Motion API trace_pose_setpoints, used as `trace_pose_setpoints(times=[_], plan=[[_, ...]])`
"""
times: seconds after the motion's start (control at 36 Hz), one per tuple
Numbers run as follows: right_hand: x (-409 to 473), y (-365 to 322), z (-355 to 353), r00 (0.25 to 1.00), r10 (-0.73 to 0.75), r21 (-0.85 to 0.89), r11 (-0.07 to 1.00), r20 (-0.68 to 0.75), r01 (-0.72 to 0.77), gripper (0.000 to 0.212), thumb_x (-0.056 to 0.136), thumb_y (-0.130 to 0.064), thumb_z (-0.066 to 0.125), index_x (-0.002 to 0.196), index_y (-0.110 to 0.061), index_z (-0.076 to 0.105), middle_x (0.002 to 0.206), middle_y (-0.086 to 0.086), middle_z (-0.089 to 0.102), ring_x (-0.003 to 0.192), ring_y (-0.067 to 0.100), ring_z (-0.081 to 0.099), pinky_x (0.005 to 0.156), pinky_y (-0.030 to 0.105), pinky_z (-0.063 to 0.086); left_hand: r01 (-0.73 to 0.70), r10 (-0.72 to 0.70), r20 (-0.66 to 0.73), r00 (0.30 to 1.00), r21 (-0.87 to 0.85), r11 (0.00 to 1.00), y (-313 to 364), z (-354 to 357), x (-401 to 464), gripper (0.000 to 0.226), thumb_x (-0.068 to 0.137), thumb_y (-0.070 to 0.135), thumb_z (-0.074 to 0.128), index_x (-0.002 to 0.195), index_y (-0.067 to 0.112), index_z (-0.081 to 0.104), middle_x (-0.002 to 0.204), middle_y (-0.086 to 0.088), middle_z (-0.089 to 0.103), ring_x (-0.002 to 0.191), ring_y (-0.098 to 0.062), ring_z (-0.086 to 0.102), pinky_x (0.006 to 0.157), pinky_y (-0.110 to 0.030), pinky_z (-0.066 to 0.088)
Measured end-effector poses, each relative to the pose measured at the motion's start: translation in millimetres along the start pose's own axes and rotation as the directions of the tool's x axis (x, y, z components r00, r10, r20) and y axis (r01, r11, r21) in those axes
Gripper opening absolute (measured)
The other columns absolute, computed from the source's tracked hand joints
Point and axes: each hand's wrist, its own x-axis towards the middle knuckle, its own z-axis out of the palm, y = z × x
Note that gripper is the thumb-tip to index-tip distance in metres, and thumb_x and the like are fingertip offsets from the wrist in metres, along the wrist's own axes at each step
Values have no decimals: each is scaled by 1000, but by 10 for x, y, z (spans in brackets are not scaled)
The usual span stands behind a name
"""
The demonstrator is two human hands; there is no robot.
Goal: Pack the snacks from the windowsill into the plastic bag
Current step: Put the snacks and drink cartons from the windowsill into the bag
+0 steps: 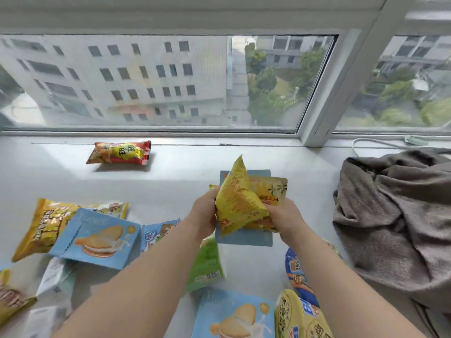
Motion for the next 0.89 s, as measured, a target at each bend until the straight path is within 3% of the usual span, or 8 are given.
trace_pose_setpoints(times=[0.14,0.39,0.44,0.5,0.56,0.61,0.75,0.89], plan=[[-517,-136,366,968,-249,-353,910,-41,220,29,67,-44,58,94,-33,63,90,-10,68,87,16,64,75,35,54,-40,40,10,999,-7,999,75,-215,-568,24,94,27,52,92,12,71,92,-10,70,87,-28,65,79,-40,55],[-1407,-49,1128,949,-314,-354,885,25,303,49,67,-49,66,112,-31,56,101,-13,67,95,10,63,86,46,52,-64,67,-68,995,48,997,6,-1063,-1546,34,91,31,57,116,10,66,119,-18,64,110,-32,61,93,-48,49],[-1614,-75,1358,946,-320,-347,882,56,319,70,67,-49,68,131,-36,44,109,-20,63,102,8,60,92,41,50,-75,81,-95,992,67,995,-24,-1291,-1740,35,92,32,55,117,10,65,118,-17,65,108,-31,61,93,-48,49],[-1852,-97,1607,943,-321,-325,885,89,332,98,65,-45,69,147,-38,15,109,-28,55,102,3,55,89,27,45,-94,103,-137,985,66,993,-50,-1520,-1969,32,93,33,54,110,9,66,98,-12,71,90,-25,67,73,-37,55],[-2029,-58,1843,936,-335,-332,875,113,353,105,71,-37,73,149,-37,3,104,-29,53,94,-3,54,77,13,42,-110,112,-183,977,19,994,-71,-1778,-2178,21,97,28,50,93,12,63,63,0,65,53,-10,61,43,-18,47],[-2142,23,2087,934,-342,-344,869,102,356,100,80,-24,72,148,-40,2,113,-20,58,99,5,58,75,13,44,-121,104,-272,957,-47,992,-76,-2035,-2432,17,98,25,50,94,14,62,70,0,66,56,-9,60,36,-17,45],[-2444,170,2830,933,-321,-450,818,160,358,99,82,-34,69,148,-41,-4,144,0,46,113,22,55,75,26,39,-223,172,-514,840,-39,974,-229,-2912,-2886,50,83,52,56,115,15,62,112,-9,66,93,-27,64,74,-36,53],[-2754,346,3671,909,-304,-509,756,285,412,97,81,-30,72,150,-33,5,151,-3,35,126,24,48,83,30,41,-216,190,-710,678,54,975,-510,-3938,-3307,54,74,58,46,101,14,62,111,-14,64,102,-34,61,91,-49,50]])
